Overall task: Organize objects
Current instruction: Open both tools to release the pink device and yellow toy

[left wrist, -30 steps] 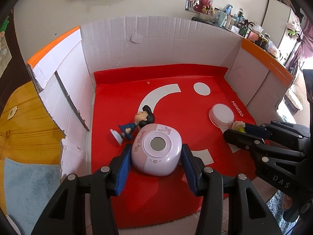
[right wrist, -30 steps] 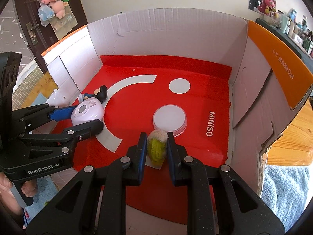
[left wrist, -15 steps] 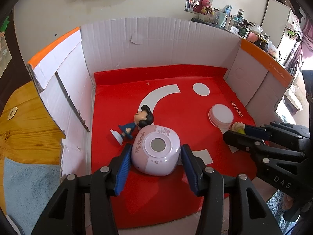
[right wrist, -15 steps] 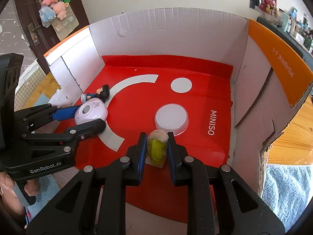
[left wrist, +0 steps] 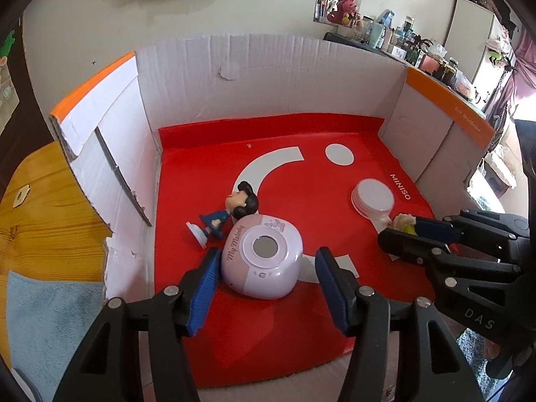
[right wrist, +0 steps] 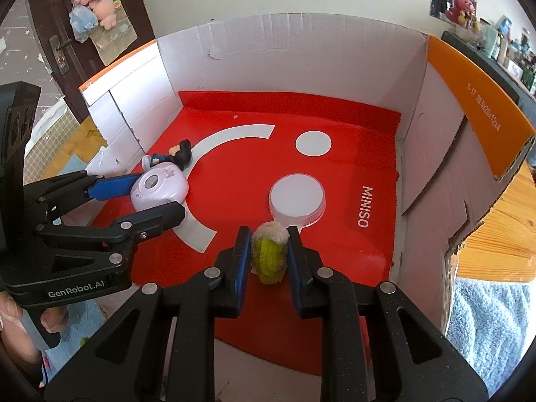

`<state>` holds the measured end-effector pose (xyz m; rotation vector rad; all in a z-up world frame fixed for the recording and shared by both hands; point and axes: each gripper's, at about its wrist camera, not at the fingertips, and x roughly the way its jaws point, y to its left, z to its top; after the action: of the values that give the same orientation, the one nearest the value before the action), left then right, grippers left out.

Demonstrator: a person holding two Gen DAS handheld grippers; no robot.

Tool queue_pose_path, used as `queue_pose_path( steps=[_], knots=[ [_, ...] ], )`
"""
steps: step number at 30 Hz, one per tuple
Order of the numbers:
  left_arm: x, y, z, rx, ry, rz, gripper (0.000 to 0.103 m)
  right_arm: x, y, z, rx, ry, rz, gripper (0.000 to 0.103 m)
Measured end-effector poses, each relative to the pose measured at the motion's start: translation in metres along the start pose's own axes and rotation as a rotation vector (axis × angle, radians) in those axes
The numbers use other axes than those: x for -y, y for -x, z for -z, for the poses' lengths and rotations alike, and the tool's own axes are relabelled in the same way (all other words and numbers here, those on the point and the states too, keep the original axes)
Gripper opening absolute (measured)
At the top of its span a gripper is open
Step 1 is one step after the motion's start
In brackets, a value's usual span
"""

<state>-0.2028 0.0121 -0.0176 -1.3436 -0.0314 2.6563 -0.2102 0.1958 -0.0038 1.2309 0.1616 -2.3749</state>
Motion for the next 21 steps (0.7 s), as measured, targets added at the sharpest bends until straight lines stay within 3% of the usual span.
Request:
queue_pose_path(
  steps=[10,14,18,21],
  knots=[
    [0.004,0.01,0.0,0.028,-0.006,-0.006,0.065,-0.002,0.002,0.003,0.0,0.006,0.001,0.021],
    [0.005,0.018,0.0,0.061,-0.017,-0.051,0.077,-0.002,0.003,0.004,0.004,0.008,0.002,0.023],
    [0.003,0.026,0.0,0.079,-0.011,-0.065,0.077,-0.004,0.005,0.005,0.012,0.016,-0.004,0.047],
    [0.0,0.029,0.0,0.083,-0.006,-0.07,0.077,-0.007,0.006,0.005,0.015,0.021,0.0,0.049]
  ],
)
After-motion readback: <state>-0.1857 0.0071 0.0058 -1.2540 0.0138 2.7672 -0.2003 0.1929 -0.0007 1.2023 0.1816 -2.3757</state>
